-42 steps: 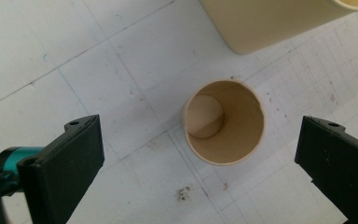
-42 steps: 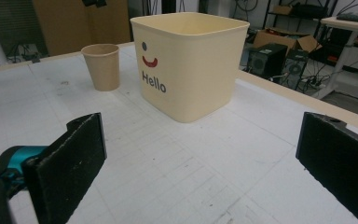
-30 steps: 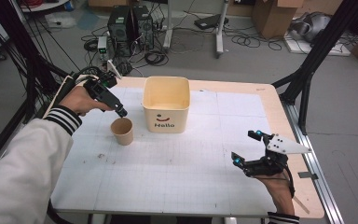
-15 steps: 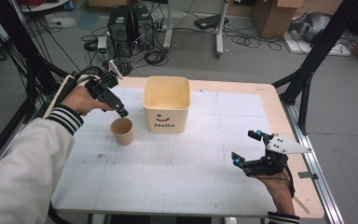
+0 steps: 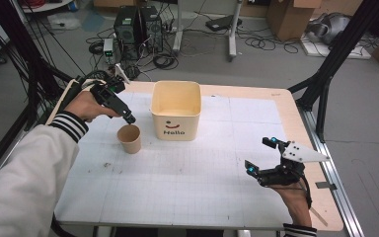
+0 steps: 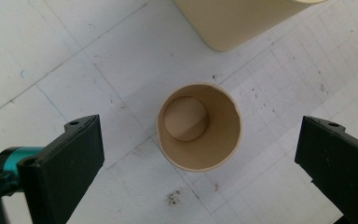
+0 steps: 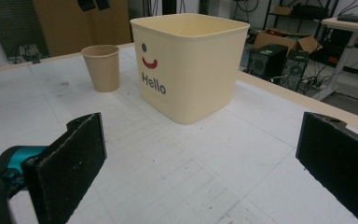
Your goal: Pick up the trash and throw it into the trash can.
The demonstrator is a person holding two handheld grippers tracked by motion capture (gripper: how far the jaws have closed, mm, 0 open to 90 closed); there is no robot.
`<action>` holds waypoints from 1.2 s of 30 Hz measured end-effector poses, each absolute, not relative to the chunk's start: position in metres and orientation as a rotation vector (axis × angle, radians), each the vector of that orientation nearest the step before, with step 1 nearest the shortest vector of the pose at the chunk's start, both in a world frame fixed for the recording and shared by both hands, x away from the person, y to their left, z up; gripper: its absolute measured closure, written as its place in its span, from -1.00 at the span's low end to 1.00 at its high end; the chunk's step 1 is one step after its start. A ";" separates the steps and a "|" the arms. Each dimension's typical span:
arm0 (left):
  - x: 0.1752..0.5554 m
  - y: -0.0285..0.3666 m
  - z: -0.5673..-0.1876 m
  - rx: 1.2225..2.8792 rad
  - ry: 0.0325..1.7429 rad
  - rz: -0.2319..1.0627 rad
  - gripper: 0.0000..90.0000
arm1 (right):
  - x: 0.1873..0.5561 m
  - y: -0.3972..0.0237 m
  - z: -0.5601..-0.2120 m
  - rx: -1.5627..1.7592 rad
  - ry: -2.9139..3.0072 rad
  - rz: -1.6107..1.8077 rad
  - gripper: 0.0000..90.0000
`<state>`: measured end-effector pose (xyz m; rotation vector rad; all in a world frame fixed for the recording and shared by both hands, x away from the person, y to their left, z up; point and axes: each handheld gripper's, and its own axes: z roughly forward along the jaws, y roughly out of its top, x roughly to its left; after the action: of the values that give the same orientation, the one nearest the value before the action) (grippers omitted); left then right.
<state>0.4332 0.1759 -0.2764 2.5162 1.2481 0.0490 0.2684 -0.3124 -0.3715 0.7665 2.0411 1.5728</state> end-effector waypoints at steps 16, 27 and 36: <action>0.431 0.169 -0.293 2.528 1.230 0.053 -0.96 | 0.268 -0.314 -0.371 0.768 2.038 1.578 -0.99; 0.430 0.168 -0.316 2.549 1.221 0.049 -0.96 | 0.268 -0.314 -0.370 0.759 2.029 1.580 -0.99; 0.430 0.166 -0.329 2.551 1.221 0.046 -0.96 | 0.268 -0.315 -0.370 0.760 2.025 1.582 -0.99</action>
<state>0.4301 0.1663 -0.3292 2.5515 1.2210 0.0456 0.2675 -0.3146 -0.3695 0.7599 2.0248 1.5818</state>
